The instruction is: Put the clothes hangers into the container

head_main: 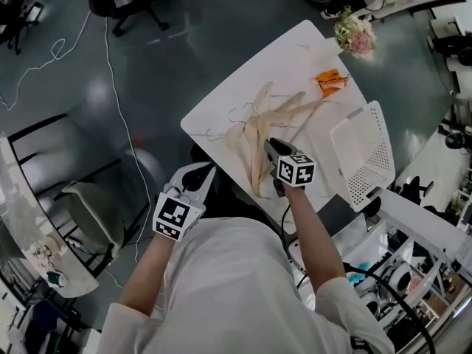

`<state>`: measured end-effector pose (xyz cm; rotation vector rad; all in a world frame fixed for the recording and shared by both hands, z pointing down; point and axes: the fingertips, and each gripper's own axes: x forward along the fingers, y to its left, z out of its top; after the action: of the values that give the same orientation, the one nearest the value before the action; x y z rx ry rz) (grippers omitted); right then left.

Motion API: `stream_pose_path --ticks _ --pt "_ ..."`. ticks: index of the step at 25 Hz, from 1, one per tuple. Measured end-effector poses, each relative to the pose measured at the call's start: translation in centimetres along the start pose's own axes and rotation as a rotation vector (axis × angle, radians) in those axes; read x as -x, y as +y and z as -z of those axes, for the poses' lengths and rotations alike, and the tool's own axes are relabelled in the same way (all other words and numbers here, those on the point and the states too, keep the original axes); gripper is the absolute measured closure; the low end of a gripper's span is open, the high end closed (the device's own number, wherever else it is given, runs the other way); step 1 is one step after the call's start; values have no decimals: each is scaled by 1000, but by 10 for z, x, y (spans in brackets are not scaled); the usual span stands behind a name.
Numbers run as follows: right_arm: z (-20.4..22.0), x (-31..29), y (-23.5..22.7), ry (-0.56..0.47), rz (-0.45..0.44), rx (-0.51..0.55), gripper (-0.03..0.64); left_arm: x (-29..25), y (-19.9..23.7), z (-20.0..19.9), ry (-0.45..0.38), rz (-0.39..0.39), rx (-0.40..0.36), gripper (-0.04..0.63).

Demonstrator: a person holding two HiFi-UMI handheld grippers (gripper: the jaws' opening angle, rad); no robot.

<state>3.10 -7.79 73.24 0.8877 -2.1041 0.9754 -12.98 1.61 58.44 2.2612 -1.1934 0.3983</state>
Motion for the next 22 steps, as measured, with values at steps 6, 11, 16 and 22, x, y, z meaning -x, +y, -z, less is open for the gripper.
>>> stream_pose_path --ticks 6,11,16,22 --pt "13 -30 -12 77 73 -14 512 -4 11 7 30 12 10 594" --pt "25 -46 -27 140 144 -19 475 -9 20 6 33 20 20 594" --pt "36 -61 -33 191 199 -19 472 -5 33 6 40 11 34 594" --pt "34 -62 -31 185 222 -51 511 0 44 13 60 25 44 594"
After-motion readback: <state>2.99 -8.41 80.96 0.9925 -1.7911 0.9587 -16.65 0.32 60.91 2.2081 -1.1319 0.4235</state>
